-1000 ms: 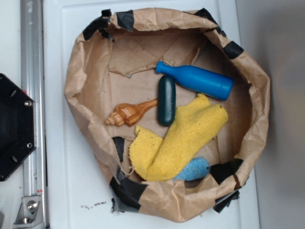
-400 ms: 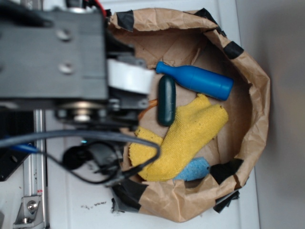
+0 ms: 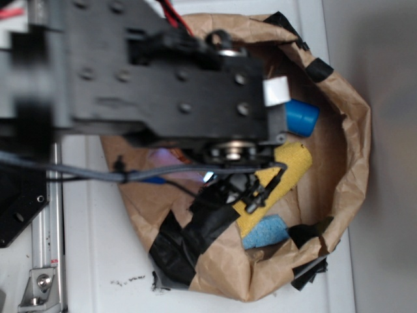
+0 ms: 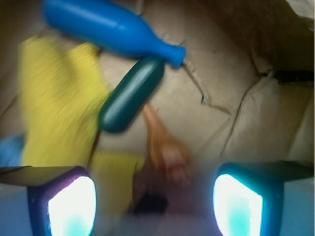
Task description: Grab the plastic pickle.
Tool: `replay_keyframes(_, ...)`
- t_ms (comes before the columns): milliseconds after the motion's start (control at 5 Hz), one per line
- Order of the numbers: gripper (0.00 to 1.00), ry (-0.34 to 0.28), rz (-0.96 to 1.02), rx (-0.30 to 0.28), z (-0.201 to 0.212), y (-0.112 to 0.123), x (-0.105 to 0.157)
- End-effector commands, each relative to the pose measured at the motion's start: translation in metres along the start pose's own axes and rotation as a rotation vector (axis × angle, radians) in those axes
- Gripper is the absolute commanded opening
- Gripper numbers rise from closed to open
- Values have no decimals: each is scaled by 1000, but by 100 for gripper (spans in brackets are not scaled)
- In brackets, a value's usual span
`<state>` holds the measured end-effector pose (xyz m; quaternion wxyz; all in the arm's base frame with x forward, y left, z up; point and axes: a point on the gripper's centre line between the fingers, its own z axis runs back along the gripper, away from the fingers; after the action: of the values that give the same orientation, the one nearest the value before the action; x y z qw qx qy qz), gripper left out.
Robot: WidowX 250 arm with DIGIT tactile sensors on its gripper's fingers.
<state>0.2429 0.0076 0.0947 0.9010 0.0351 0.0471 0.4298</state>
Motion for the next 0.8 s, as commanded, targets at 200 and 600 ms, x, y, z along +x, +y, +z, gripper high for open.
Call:
replay_keyframes(200, 100, 29, 163, -17, -38, 4, 50)
replay_keyframes(600, 100, 167, 39, -53, -79, -11, 48)
